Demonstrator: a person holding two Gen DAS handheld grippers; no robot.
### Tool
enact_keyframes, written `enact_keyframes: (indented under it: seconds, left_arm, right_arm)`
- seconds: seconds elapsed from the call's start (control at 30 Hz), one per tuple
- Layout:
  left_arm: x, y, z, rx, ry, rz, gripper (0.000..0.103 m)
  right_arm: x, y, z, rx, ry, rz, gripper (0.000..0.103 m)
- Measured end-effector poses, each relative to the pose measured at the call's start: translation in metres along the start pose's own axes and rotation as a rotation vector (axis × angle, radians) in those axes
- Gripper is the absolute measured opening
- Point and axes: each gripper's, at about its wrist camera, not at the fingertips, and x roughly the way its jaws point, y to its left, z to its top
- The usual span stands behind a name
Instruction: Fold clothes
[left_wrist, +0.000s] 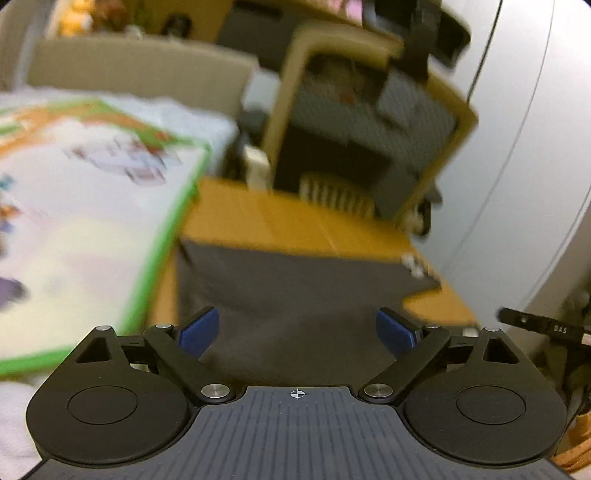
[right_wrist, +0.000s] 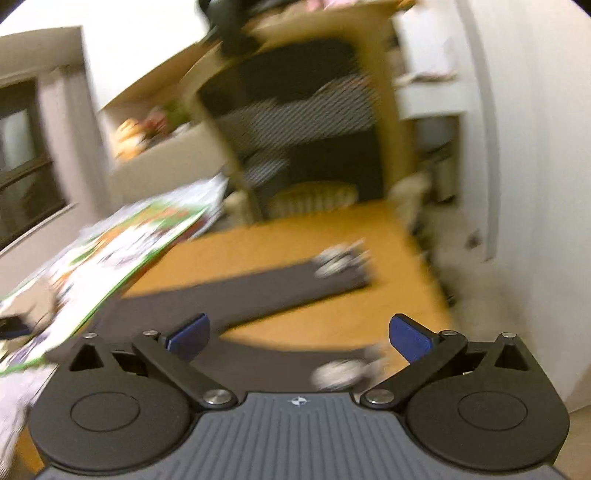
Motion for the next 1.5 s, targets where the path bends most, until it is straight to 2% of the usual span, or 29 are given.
enact_keyframes:
  seconds: [0.07, 0.17, 0.23, 0.33, 0.4, 0.53, 0.7, 0.8, 1.0, 1.1, 1.17, 1.2, 1.33, 1.5]
  left_arm:
    - [0.030, 0.000, -0.001, -0.017, 0.083, 0.011, 0.096]
    - [0.062, 0.012, -0.002, -0.073, 0.151, 0.010, 0.099]
    - [0.073, 0.019, 0.007, -0.091, 0.140, -0.004, 0.101]
    - [0.096, 0.027, 0.025, -0.101, 0.144, -0.011, 0.103]
    - [0.117, 0.028, 0.038, -0.056, 0.146, 0.001, 0.103]
    - [0.166, 0.025, 0.067, 0.054, 0.147, 0.075, 0.103]
    - [0.194, 0.017, 0.073, 0.155, 0.101, 0.148, 0.103]
    - [0.186, 0.009, 0.066, 0.167, 0.090, 0.154, 0.103]
    - [0.158, -0.005, 0.039, 0.258, 0.115, 0.122, 0.103]
    - [0.148, -0.011, 0.032, 0.283, 0.126, 0.143, 0.103]
    - [0.137, -0.013, 0.030, 0.253, 0.111, 0.163, 0.103]
    - [0.130, -0.015, 0.028, 0.233, 0.102, 0.159, 0.103]
    - [0.109, -0.025, 0.017, 0.158, 0.101, 0.091, 0.103]
    - [0.101, -0.036, -0.007, 0.086, 0.118, 0.142, 0.103]
  right_arm:
    - [0.027, 0.017, -0.006, -0.025, 0.075, 0.053, 0.103]
    - [0.068, 0.033, -0.015, -0.054, 0.211, 0.054, 0.103]
    - [0.085, 0.042, -0.015, -0.144, 0.200, 0.005, 0.103]
    - [0.115, 0.045, -0.002, -0.208, 0.205, -0.044, 0.103]
    - [0.137, 0.044, 0.010, -0.235, 0.213, -0.065, 0.103]
    - [0.181, 0.037, 0.041, -0.235, 0.218, -0.090, 0.103]
    - [0.215, 0.021, 0.063, -0.218, 0.185, -0.106, 0.103]
    - [0.207, 0.023, 0.058, -0.226, 0.170, -0.133, 0.103]
    - [0.179, 0.010, 0.046, -0.240, 0.204, -0.110, 0.103]
    - [0.164, 0.009, 0.041, -0.219, 0.207, -0.154, 0.103]
    - [0.149, 0.012, 0.035, -0.209, 0.188, -0.187, 0.103]
    - [0.140, 0.012, 0.030, -0.192, 0.177, -0.174, 0.103]
    - [0.108, 0.013, 0.006, -0.090, 0.167, -0.131, 0.103]
    - [0.084, 0.024, -0.017, -0.063, 0.142, -0.200, 0.103]
